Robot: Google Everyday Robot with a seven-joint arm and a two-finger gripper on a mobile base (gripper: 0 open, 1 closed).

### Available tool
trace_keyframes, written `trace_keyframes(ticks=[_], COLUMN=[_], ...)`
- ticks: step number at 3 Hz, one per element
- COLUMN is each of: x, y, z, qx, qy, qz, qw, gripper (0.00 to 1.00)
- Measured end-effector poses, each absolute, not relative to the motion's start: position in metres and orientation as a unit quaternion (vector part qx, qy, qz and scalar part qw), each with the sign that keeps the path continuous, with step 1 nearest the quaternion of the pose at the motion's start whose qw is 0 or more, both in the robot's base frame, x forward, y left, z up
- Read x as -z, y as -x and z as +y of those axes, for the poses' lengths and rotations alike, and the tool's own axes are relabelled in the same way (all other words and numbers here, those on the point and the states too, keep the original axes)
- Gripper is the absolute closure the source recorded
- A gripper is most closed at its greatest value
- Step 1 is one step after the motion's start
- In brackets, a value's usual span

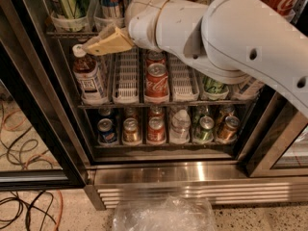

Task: Pick redbull can from top shelf of fridge

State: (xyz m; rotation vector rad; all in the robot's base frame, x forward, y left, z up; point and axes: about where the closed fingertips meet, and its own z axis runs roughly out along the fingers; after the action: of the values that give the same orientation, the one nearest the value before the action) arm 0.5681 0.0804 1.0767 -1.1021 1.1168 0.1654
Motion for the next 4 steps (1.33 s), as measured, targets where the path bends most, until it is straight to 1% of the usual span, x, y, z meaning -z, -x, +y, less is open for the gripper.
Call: trace_keyframes(ticks=[1,2,3,4], x=[-1.0696,-1.0696,-1.0696,-1.0696], y=[-0.5925,-0.5924,-0.5924,-0.5924], z=[0.1055,0.1056,0.1056,0.1056], qx=[-0.127,-0.127,-0.127,-0.127], qy=[0.484,0.484,0.484,0.484], qz=[0.488,0.488,0.488,0.488], qw=[0.715,0.715,0.715,0.715], gripper=[0.00,0.00,0.19,0.41])
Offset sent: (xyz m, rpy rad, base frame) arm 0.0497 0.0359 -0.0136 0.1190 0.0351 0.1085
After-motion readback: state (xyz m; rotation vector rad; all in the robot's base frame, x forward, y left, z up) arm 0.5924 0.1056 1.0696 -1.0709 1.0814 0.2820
